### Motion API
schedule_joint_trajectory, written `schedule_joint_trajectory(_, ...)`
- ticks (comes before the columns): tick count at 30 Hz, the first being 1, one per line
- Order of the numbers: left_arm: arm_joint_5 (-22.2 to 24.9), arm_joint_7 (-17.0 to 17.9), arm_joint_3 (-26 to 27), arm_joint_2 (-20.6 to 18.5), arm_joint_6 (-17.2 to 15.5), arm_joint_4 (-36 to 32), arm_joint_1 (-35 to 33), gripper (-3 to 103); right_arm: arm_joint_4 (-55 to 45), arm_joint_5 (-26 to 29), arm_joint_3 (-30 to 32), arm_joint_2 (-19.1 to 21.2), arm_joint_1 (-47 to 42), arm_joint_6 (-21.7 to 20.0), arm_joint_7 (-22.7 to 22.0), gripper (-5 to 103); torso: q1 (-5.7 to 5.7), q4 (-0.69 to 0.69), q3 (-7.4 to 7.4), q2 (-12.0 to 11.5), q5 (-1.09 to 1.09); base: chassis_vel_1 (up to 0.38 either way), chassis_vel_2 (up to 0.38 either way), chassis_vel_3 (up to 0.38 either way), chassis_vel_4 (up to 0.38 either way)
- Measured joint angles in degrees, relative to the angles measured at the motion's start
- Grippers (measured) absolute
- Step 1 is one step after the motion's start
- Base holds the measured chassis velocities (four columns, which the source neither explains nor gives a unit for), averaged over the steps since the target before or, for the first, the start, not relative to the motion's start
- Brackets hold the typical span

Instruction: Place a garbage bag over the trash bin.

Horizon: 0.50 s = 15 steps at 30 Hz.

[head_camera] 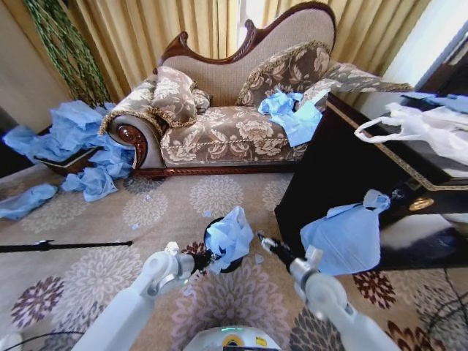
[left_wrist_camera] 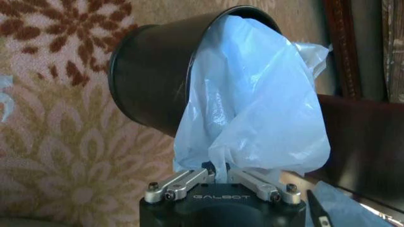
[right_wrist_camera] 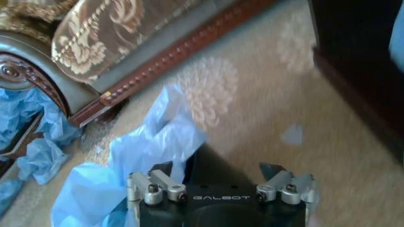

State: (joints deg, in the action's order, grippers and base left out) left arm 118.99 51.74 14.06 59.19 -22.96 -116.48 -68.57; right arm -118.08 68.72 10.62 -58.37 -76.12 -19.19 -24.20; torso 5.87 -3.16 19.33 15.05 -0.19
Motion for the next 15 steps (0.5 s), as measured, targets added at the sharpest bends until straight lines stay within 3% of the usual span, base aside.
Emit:
schedule_joint_trajectory(1,0.0,0.0,0.07,-0.08,0.0,-0.09,-0.13,0,0.16,0.69,-0.33,-0.4,0.26,-0.05,-0.37,96,0.0,0.0,0.0,0.0,0.0,0.0,0.0,0.0,0.0)
schedule_joint_trajectory(5,0.0,0.0,0.62,-0.45,-0.01,-0.87,-0.82,0,1.13,4.23,-2.04,-2.34,2.9,-0.12,-1.86,100,0.0,0.01,0.0,0.0,-0.01,0.0,0.0,0.0,0.0)
schedule_joint_trajectory(15,0.77,0.08,1.88,-1.19,0.08,-2.83,-1.86,0,3.48,1.67,-5.72,-4.1,5.25,-1.57,-2.21,100,0.0,-0.01,0.0,-0.01,-0.02,0.0,0.0,0.0,0.0)
